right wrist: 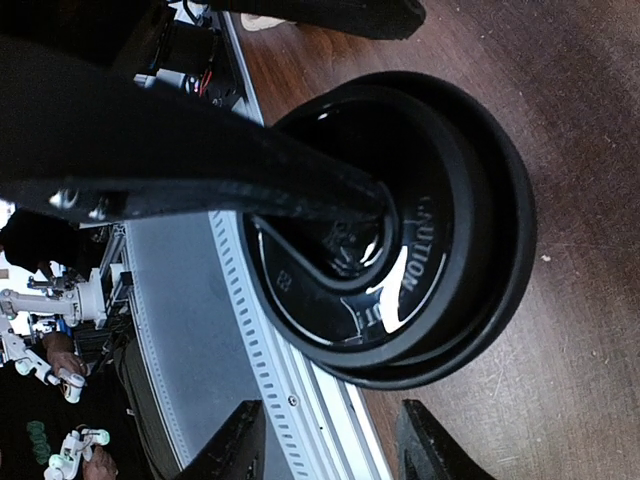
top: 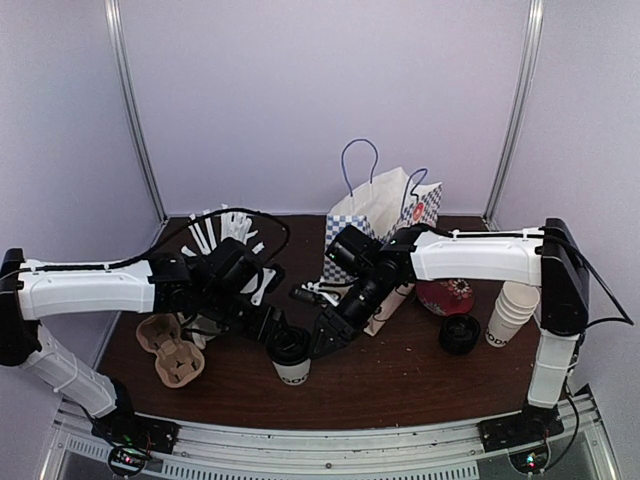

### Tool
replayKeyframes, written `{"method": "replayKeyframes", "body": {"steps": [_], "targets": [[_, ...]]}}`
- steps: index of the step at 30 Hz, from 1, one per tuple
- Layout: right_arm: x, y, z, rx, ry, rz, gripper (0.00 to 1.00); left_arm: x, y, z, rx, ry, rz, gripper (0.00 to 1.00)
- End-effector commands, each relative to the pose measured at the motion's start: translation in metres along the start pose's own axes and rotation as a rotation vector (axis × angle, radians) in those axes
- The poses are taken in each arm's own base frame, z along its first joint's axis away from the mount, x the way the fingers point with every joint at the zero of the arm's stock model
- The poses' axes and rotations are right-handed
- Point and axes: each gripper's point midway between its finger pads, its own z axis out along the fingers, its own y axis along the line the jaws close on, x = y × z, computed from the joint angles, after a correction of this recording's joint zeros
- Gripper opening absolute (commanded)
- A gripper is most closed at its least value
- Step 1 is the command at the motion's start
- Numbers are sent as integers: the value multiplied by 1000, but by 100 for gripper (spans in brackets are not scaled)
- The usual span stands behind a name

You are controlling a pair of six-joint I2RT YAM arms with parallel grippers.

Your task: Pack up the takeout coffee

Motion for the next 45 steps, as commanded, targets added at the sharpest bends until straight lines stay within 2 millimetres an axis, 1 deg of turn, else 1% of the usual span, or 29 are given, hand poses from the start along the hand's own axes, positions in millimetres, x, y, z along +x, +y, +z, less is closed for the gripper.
{"method": "replayKeyframes", "body": {"steps": [1,4,9,14,15,18,20,22,24,25,27,28,29,31,35,36,38,41,43,45], "targets": [[-16,2,4,-14,-28,17,47,4,2,1,6,-9,-16,58],[-19,0,9,-24,-25,36,44,8,3,2,7,0,-22,58],[-24,-8,13,-26,-31,78,38,12,7,2,0,3,-26,57],[-23,-16,20,-29,-20,110,38,17,9,0,1,6,-33,55],[-22,-21,22,-14,-15,122,38,18,9,0,2,7,-35,55],[-11,-53,28,126,16,171,37,22,12,3,-5,17,-37,55],[0,-80,30,232,47,198,35,27,17,9,-28,34,-41,54],[11,-101,35,311,88,205,33,34,25,15,-60,57,-41,53],[16,-115,38,358,116,198,32,46,36,22,-105,90,-48,52],[15,-118,39,364,121,194,31,50,44,26,-137,94,-51,51],[12,-121,38,375,126,176,31,59,51,30,-154,107,-51,51],[9,-120,37,369,122,167,31,59,52,30,-157,107,-51,51],[5,-114,37,338,117,154,31,58,51,28,-156,104,-49,52],[-5,-96,33,272,99,117,32,47,45,22,-140,76,-20,53],[-22,-48,13,129,54,10,35,16,20,-2,-54,-26,54,58],[-25,-34,7,88,38,-16,36,9,11,-9,-12,-48,73,60],[-26,-16,-4,43,17,-56,38,-7,-6,-23,52,-106,102,64],[-24,0,-17,24,-5,-94,42,-26,-19,-37,103,-186,105,70],[-23,1,-22,40,-7,-101,45,-33,-23,-39,121,-214,95,71],[-22,0,-25,61,-4,-136,46,-36,-22,-40,108,-223,86,72]]}}
